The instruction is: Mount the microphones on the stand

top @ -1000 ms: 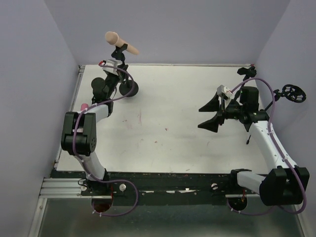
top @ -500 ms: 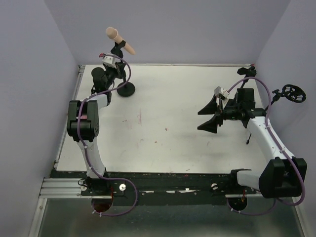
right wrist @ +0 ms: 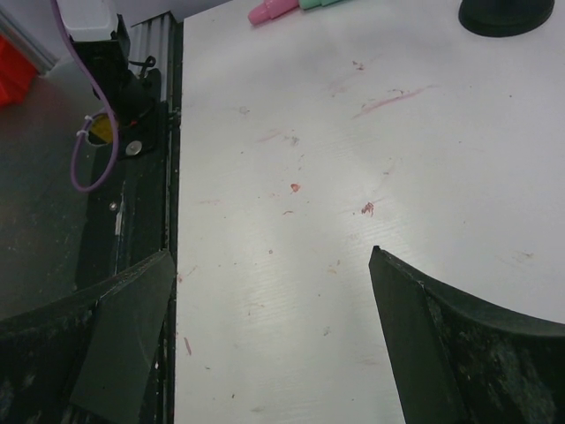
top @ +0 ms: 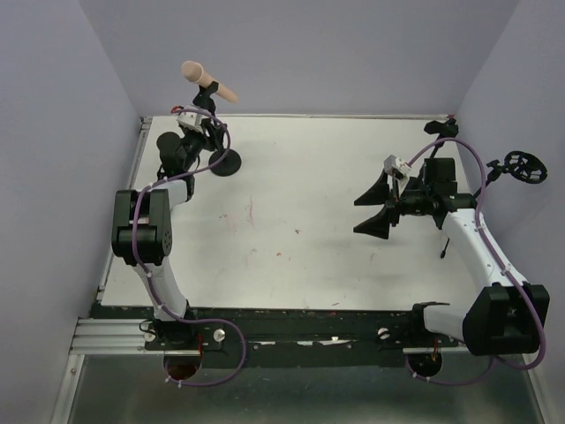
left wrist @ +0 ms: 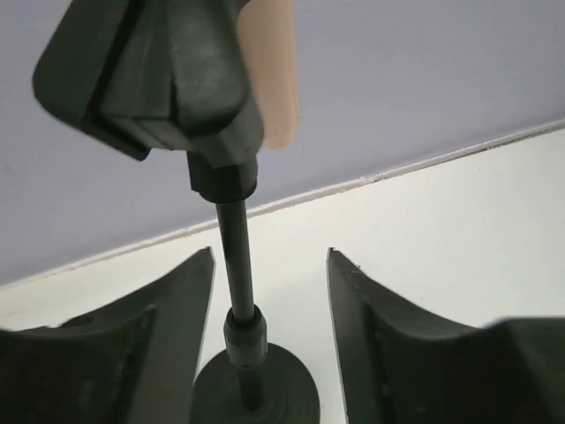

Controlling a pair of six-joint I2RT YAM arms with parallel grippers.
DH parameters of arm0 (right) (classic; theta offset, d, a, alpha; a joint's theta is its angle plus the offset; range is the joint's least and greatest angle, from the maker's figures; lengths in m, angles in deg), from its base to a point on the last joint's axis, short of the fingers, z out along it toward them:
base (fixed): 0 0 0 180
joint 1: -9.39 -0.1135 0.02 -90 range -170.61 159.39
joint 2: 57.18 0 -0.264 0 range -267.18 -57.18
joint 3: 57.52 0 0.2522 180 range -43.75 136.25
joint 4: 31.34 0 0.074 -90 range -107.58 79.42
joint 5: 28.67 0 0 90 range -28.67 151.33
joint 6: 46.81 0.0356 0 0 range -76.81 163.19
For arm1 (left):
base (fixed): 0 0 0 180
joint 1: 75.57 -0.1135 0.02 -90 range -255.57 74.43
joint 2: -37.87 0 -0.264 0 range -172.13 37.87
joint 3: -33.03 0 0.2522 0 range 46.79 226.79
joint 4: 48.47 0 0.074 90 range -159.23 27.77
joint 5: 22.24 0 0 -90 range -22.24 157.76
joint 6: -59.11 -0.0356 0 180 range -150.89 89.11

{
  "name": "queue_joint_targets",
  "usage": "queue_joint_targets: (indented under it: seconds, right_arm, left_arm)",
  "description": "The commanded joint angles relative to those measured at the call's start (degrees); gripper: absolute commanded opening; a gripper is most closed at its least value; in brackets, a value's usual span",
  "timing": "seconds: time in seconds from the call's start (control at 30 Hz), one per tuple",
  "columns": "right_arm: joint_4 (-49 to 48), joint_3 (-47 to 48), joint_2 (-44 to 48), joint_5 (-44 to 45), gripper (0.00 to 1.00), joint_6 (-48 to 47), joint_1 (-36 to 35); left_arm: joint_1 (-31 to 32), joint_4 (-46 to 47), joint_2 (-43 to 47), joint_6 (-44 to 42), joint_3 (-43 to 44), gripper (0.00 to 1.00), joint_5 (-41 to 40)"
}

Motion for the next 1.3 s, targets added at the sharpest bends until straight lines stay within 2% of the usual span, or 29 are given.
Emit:
queue_joint_targets:
  seconds: [0.0,0.1,0.2,0.37,0.57,0.63,0.73,0.83,0.9,1.0,1.07,1.13,1.27]
  right_arm:
    - [0.9,1.3,1.8,-0.8,1.00,-1.2,0.7]
    - [0.7,1.0,2.6,0.3,1.00,-1.5,0.9]
    - [1.1,1.0,2.8,0.4,1.00,-1.7,1.0]
    - [1.7,1.3,3.1,1.1,1.00,-2.6,0.9]
    - [4.3,3.4,4.6,6.6,1.00,-2.8,0.9]
    - [8.0,6.6,4.1,8.4,1.00,-2.9,0.9]
    - [14.5,13.6,3.3,12.7,1.00,-2.2,0.9]
    - [15.8,20.6,3.8,20.4,1.00,5.6,0.9]
    - [10.6,23.0,5.1,29.4,1.00,17.0,0.9]
    - [3.0,25.1,6.9,47.4,1.00,33.4,0.9]
    - [1.5,26.5,7.1,56.6,1.00,40.4,1.0]
    - [1.1,26.8,7.4,60.1,1.00,42.8,3.1]
    - [1.1,26.6,7.3,58.2,1.00,41.5,7.7]
  left_arm:
    - [-0.9,2.8,6.6,0.8,-5.3,0.72,2.1]
    - [-1.1,1.1,10.6,0.5,-9.4,0.82,2.0]
    - [-1.6,6.4,15.6,0.7,-16.8,0.95,-1.6]
    - [-3.1,-2.8,23.3,1.5,-17.7,0.98,-0.2]
    - [-3.2,-6.7,35.4,8.3,-25.2,0.98,-0.6]
    - [-3.2,-11.4,40.6,11.1,-27.0,0.98,-2.3]
    - [-3.1,-25.3,48.4,13.3,-25.4,0.98,-2.2]
    - [-3.1,-43.0,54.9,13.1,-17.1,0.98,1.9]
    - [-3.0,-51.7,58.5,14.5,-13.8,0.98,3.9]
    - [-2.8,-53.8,64.0,18.3,-16.0,0.99,6.6]
    - [-1.9,-53.4,67.1,18.7,-19.5,0.98,9.2]
    - [-0.2,-55.3,69.4,16.6,-21.8,0.98,10.2]
    - [3.8,-63.3,72.6,10.7,-24.6,0.98,6.7]
